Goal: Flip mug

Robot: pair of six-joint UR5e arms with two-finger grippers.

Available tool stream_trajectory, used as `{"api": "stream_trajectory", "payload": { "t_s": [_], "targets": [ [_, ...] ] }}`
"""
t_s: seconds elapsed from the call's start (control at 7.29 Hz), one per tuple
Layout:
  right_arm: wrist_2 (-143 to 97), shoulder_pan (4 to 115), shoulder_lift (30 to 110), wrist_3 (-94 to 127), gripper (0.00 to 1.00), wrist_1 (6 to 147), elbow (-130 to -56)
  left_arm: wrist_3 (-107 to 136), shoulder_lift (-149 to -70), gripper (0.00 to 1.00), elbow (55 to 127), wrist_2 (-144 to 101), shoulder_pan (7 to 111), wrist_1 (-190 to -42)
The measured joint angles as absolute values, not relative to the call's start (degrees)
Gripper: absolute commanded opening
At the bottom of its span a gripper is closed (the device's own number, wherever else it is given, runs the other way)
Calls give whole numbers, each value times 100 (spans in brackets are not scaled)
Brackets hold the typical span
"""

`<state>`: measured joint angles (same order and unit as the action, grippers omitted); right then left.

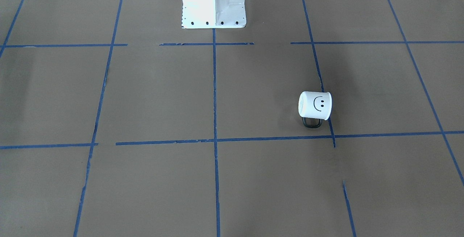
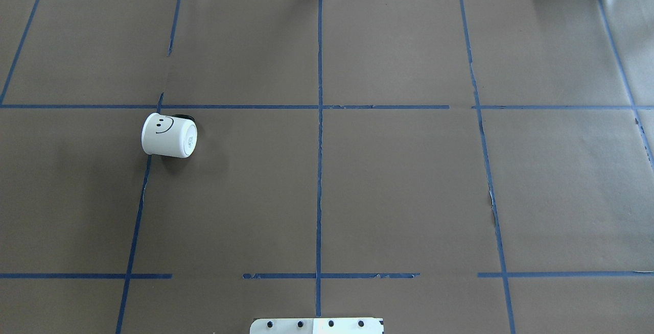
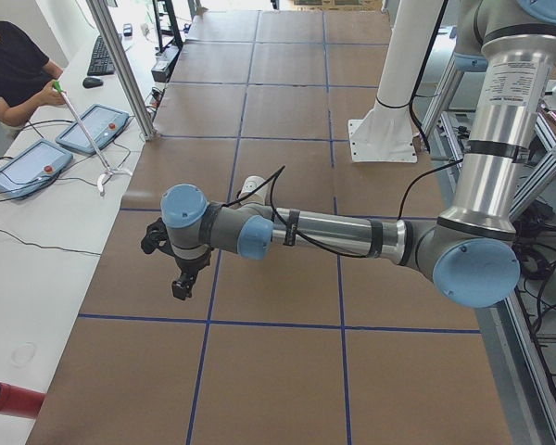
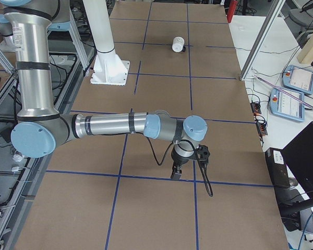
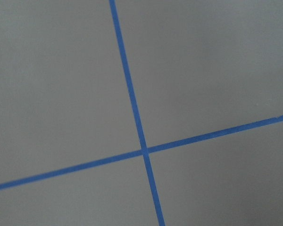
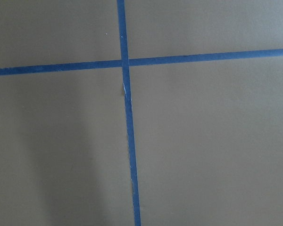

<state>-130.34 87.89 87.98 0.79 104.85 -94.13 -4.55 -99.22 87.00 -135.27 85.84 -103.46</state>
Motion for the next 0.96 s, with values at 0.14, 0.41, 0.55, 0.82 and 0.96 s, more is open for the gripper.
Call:
{"api": "stream_trajectory", "payload": {
  "t_s": [0.14, 0.41, 0.55, 0.82, 0.96],
  "targets": [
    [-13034, 8789, 8798, 79, 100, 10485, -9413, 140, -9927, 100, 8681, -13534, 8303, -10987],
    [-13034, 8789, 8794, 79, 100, 10485, -9413, 1641, -9929, 100, 8482, -13779, 7727, -12455],
    [-13034, 8789, 8795, 79, 100, 10485, -9413, 2291, -9926, 100, 8323, -14038, 7553, -13095],
    [-13034, 8789, 8797, 79, 100, 10485, -9412, 3333, -9931, 100, 8036, -14380, 7237, -14050],
    [-13034, 8789, 8798, 79, 100, 10485, -9411, 4047, -9954, 100, 7959, -14440, 7014, -14481]
  ]
}}
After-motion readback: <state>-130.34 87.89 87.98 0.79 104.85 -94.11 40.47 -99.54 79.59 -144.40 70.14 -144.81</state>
